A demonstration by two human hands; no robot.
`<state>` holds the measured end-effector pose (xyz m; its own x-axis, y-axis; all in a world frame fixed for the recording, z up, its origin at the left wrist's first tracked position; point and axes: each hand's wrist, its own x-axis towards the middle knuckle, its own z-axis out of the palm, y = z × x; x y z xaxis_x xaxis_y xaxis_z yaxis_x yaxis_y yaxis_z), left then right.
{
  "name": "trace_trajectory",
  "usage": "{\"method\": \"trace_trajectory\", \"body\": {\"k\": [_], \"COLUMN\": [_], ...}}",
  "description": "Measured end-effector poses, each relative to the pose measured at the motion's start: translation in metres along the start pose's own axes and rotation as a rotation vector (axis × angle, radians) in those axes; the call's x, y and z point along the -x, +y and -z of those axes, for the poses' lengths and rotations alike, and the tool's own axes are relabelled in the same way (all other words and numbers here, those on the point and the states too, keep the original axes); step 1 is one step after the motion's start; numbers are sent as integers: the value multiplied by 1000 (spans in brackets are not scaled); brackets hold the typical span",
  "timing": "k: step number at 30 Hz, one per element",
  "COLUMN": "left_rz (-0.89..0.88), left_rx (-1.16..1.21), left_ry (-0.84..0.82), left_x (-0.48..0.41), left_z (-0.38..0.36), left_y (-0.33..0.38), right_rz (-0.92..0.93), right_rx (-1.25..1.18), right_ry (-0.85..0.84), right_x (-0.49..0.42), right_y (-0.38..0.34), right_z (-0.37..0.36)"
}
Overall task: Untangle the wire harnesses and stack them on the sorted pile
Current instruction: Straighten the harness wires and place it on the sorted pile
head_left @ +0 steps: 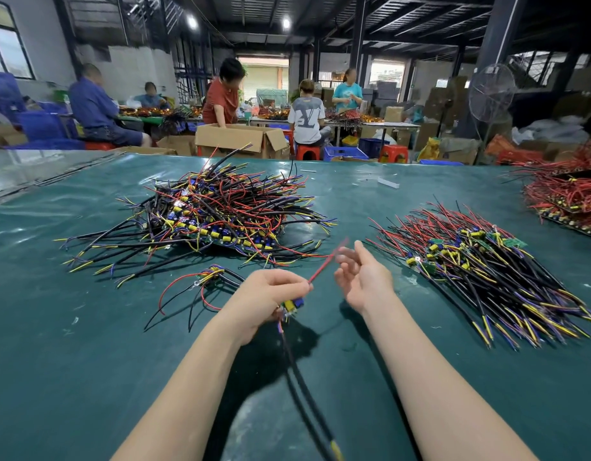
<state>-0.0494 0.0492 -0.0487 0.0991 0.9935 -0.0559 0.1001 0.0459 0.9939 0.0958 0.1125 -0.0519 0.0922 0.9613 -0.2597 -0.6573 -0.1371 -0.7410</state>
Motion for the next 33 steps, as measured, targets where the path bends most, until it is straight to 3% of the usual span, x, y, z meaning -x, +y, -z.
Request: {"method": "trace_trajectory", "body": {"k": [3,6,10,17,22,26,29,33], "left_rz": [-120,-180,-238,-268,-171,-190,-212,-257], "left_rx": [53,111,85,308,415,139,-238,-444], "left_ry": [249,383,515,603,426,316,366,420], "left_x": [-4,-6,-7,-7,-6,-4,-4,-5], "left_z": [8,14,19,21,26,29,29,29], "left_y": [-1,-1,-2,2,6,3,0,-1], "right_rz": [-40,-117,-178,-95,-42,-49,18,164], "right_rx": [286,727,967,779,735,797,935,1138], "right_ry": [-139,-381,-595,-716,-674,-611,-590,-533], "right_x": [7,21,34,37,37,39,39,40], "right_y": [8,13,24,25,23,28,32,33], "right_z": [-5,-13,-20,-22,-25,-24,-24,-27]}}
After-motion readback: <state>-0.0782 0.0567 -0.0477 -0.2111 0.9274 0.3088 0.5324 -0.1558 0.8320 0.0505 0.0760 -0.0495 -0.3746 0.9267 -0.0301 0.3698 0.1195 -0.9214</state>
